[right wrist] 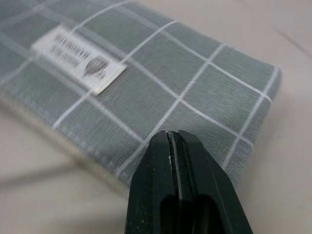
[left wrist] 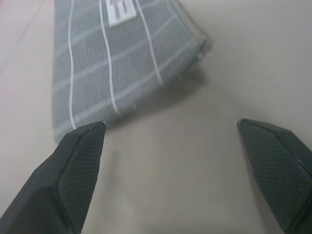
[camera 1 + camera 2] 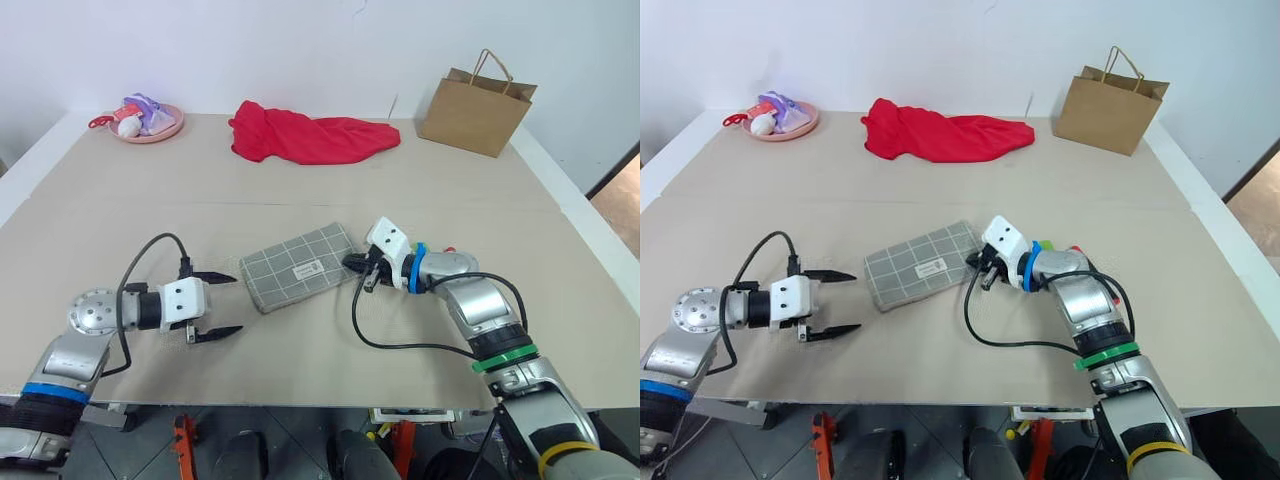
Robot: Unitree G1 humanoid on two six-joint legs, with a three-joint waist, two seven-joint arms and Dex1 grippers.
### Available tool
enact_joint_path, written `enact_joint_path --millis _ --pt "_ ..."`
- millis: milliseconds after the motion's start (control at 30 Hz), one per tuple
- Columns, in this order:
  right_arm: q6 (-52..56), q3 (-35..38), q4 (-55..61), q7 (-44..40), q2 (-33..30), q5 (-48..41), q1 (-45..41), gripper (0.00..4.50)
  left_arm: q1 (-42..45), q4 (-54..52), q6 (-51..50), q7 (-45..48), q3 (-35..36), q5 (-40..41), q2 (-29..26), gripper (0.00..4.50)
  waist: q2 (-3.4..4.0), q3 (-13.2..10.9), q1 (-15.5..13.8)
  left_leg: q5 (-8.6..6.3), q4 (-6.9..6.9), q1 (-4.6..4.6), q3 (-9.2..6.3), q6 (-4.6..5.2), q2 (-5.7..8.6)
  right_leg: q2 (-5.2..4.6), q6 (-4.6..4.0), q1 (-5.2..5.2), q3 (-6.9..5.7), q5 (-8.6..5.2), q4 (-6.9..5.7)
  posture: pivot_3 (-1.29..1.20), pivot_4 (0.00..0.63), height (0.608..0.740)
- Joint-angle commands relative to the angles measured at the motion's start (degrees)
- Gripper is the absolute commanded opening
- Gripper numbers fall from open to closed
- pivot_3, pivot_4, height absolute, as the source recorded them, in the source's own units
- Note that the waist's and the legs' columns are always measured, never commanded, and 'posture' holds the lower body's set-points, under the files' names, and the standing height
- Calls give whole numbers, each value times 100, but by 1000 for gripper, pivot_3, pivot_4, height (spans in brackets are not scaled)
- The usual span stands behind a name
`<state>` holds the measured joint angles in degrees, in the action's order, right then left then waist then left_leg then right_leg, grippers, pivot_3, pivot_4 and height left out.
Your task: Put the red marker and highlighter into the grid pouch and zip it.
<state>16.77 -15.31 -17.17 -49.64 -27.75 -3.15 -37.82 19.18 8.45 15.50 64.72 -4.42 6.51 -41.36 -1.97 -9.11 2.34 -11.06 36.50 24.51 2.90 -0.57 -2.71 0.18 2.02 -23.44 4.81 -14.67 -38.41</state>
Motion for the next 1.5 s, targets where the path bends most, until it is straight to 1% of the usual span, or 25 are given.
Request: enact_joint_path --millis 33,167,233,333,433,633,900,1000,1200,1500 --pt "-110 -88 36 -22 -67 222 42 126 393 -71 343 -102 -23 -119 16 4500 -2 1 8 0 1 0 0 0 0 2 0 0 0 0 0 0 150 740" --pt "-91 -6 66 -45 -11 195 -11 126 596 87 802 -161 -183 -387 15 4500 -1 2 9 0 -1 -5 1 0 2 11 -3 1 2 2 -1 0 150 740" --pt "-82 2 66 -43 -9 203 -14 126 614 101 847 -146 -237 -374 36 4500 -1 2 11 0 -1 -5 0 0 1 13 -4 1 2 2 -3 0 150 740" --pt "-53 19 43 -22 1 199 -7 126 571 -89 700 27 -408 -332 5 4500 -1 2 13 0 0 -5 0 0 0 14 -5 0 3 2 -8 0 150 740" --pt "-31 21 61 -21 18 187 3 126 446 -278 644 292 -547 -373 -218 4500 -1 2 18 0 2 -6 0 0 0 13 -4 0 4 2 -10 0 150 740" --pt "-29 -11 14 2 99 206 -14 126 463 -734 200 515 -521 -165 -475 4500 -1 1 20 0 2 -8 -4 0 -4 22 -10 -1 4 -3 -20 0 150 740" --pt "-15 41 9 -2 168 201 -25 126 745 -25 1055 -211 -868 -1086 7 4500 -1 1 25 1 3 -20 0 -1 -5 32 -17 -2 15 -11 -45 0 150 740" --pt "0 54 41 -3 167 199 -10 126 828 123 1207 -488 -931 -1338 131 4500 -1 1 24 1 2 -20 -3 -1 -6 37 -20 -3 18 -14 -52 0 150 740" --pt "6 45 40 -48 157 209 9 126 1068 228 1346 -818 -1037 -1643 318 4500 -1 1 23 3 4 -23 -5 -1 -5 42 -19 -1 25 -15 -57 0 150 740" --pt "9 6 27 -94 179 219 6 126 1236 269 1294 -1074 -1142 -1838 491 4500 -1 1 24 3 3 -22 -4 -1 -5 45 -16 -2 31 -17 -57 0 150 740"
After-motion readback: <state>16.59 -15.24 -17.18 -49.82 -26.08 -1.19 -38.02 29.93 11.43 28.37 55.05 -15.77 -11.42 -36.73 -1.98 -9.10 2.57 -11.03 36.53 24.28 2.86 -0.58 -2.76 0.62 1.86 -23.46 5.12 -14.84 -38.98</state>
